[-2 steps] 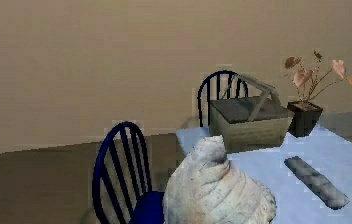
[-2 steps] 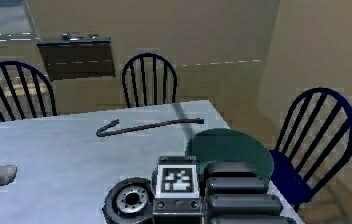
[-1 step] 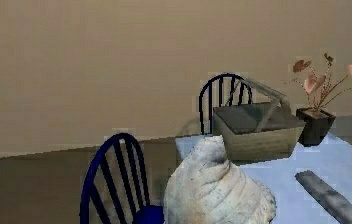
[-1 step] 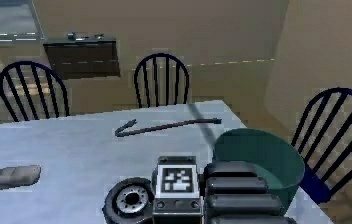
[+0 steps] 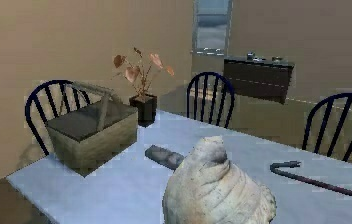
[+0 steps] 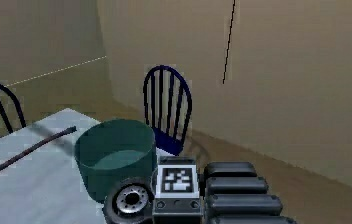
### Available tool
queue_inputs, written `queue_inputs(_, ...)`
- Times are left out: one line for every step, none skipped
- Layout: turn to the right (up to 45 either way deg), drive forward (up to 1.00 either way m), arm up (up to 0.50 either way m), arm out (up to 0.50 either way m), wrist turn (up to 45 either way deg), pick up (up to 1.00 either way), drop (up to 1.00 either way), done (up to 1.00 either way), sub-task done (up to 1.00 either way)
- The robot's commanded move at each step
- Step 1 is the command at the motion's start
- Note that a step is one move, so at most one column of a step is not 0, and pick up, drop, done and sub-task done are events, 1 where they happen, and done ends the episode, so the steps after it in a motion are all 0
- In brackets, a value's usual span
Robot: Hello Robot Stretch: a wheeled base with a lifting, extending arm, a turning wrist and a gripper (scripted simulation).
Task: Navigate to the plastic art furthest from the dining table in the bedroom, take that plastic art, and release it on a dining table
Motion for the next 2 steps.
queue_inputs(45.0,0.00,0.00,0.00,0.0,0.00,0.00,0.00,0.00)
queue_inputs(45.0,0.00,0.00,0.00,0.0,0.00,0.00,0.00,0.00)
